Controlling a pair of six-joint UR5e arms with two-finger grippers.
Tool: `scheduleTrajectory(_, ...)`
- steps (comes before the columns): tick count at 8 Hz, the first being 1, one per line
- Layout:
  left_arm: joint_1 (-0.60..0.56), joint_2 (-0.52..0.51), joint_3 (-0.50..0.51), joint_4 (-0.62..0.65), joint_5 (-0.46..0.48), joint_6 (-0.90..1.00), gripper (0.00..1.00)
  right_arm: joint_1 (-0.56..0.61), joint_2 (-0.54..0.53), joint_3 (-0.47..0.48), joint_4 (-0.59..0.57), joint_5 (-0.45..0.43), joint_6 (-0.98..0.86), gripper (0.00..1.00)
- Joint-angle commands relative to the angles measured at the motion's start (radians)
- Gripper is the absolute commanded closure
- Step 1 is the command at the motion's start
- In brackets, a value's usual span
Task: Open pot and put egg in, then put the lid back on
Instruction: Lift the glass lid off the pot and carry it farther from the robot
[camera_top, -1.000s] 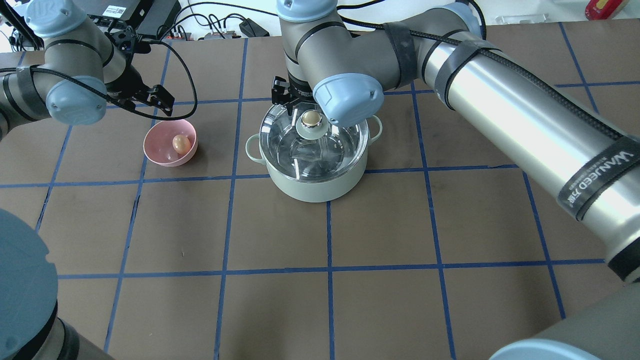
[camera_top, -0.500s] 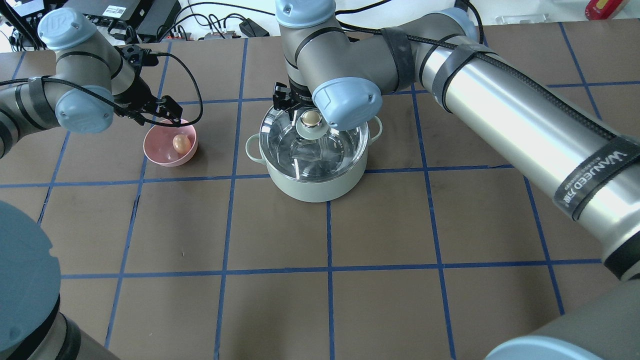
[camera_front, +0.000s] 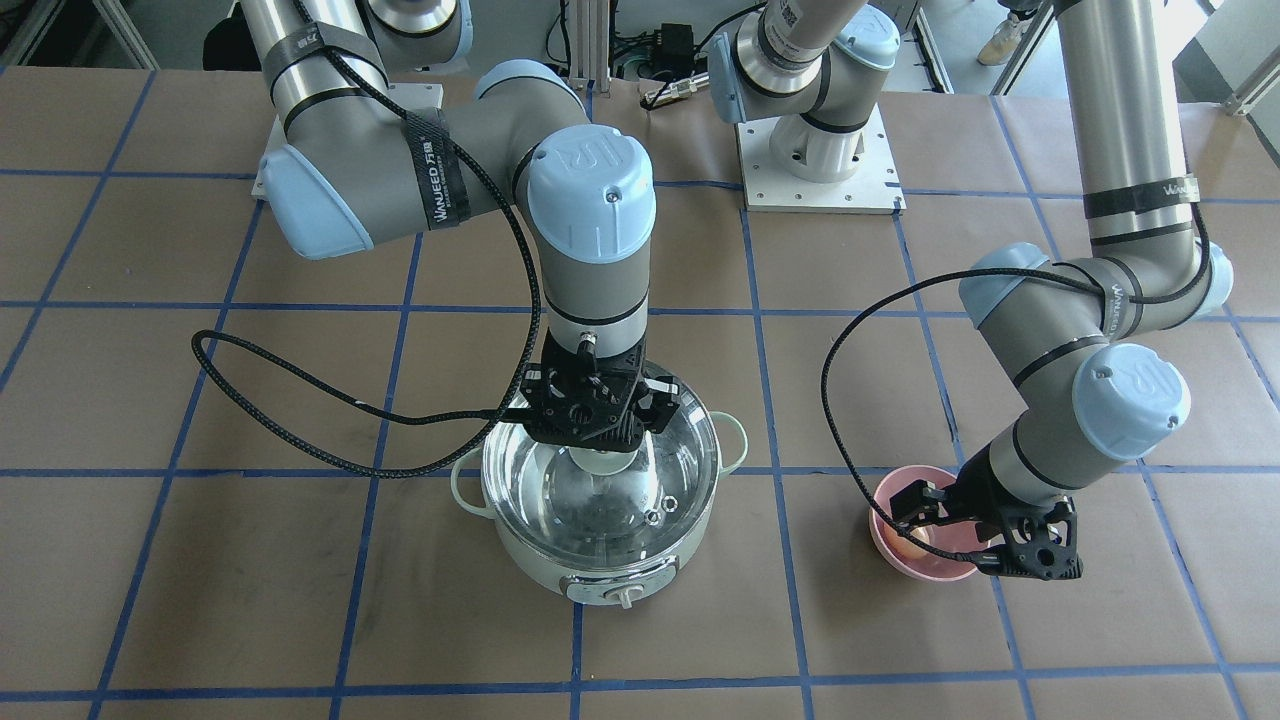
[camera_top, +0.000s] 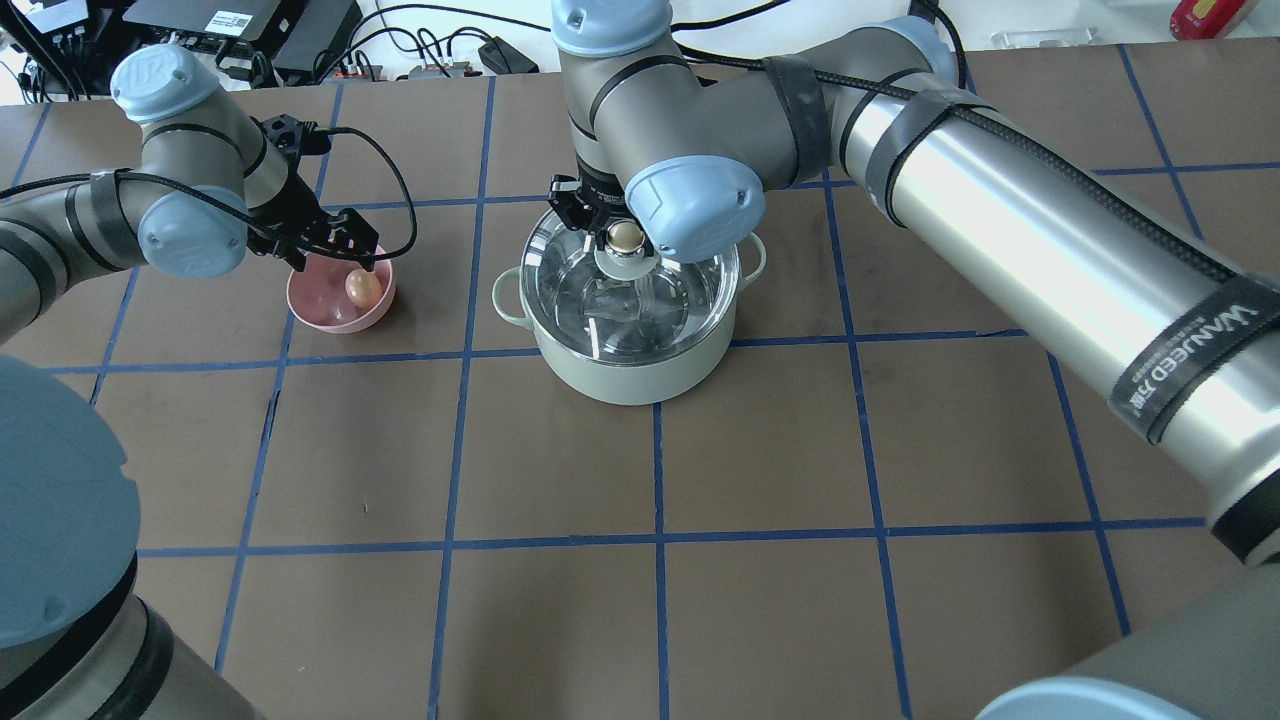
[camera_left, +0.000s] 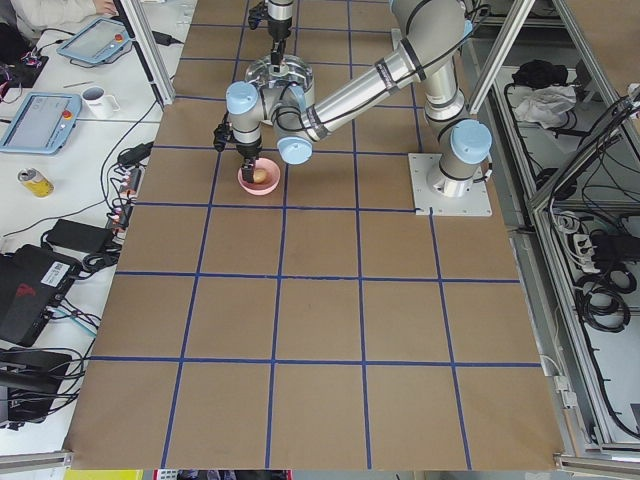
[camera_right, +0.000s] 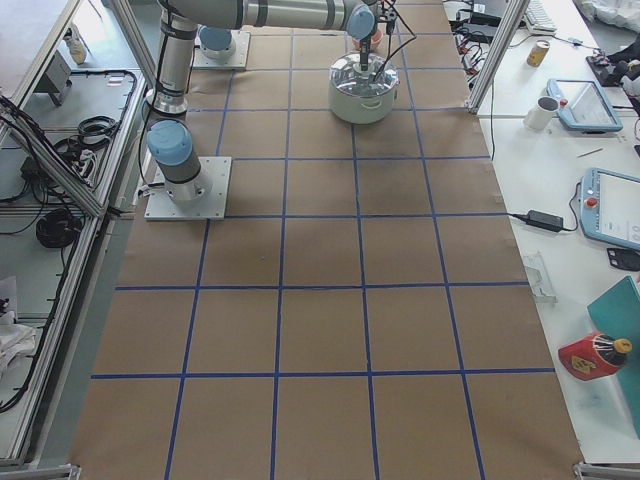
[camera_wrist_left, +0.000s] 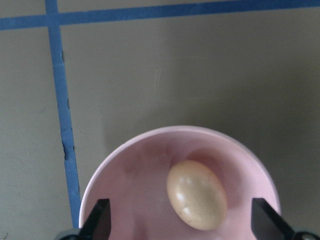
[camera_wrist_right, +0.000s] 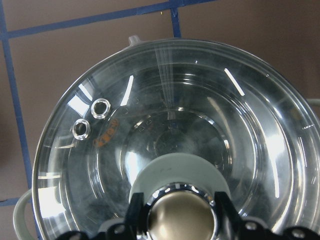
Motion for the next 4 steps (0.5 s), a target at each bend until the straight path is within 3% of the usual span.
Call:
scheduleTrajectory(1, 0.0, -0.015, -0.002, 0.001, 0.005, -0.05, 0.0, -0.008, -0.007, -0.003, 0.003, 0.0, -0.025, 1.0)
scheduleTrajectory(4, -0.002, -0.018, -0.025, 0.001, 0.002, -0.101, 0.0, -0.075, -0.076, -0.007, 0.082, 0.02, -0.166, 1.0)
